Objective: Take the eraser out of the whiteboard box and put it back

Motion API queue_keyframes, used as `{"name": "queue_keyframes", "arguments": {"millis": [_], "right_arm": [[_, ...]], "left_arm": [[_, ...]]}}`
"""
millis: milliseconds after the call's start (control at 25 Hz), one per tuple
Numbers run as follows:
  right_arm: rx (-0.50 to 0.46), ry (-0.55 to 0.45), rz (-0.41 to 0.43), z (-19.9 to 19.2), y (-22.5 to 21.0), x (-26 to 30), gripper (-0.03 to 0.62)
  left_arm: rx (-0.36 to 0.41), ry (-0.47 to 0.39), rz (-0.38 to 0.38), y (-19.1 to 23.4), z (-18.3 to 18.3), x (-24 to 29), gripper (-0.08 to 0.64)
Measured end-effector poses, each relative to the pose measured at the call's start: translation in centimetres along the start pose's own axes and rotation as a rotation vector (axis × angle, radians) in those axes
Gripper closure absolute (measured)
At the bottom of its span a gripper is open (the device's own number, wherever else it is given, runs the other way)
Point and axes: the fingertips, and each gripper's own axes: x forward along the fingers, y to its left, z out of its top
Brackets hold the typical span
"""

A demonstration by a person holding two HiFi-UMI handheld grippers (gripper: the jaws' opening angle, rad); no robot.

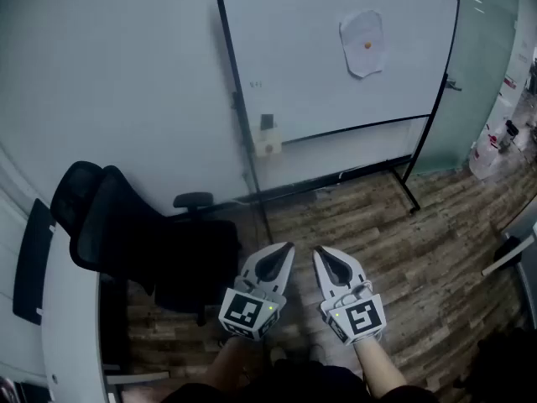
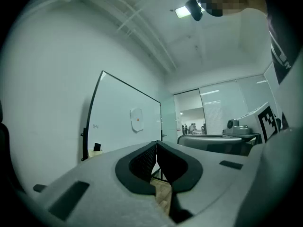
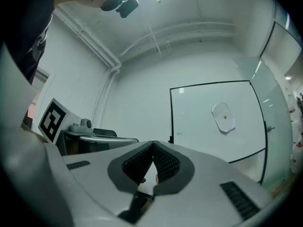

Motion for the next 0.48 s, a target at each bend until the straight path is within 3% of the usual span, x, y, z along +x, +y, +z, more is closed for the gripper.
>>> {"name": "queue_keyframes", "arguments": {"millis": [240,480], "right_arm": [[0.016,0.02,-0.04,1.2,0.1,-1.8,0.589],[0.058,0.004,-0.021,1.3,-0.3,-2.2,0.589]], "left_arm": [[-0.076,-0.009,0.021,-0.7,0.7,-1.9,0.555],[-0.074,-0.005,0.015,-0.9,0.7,-1.5,0.555]]}}
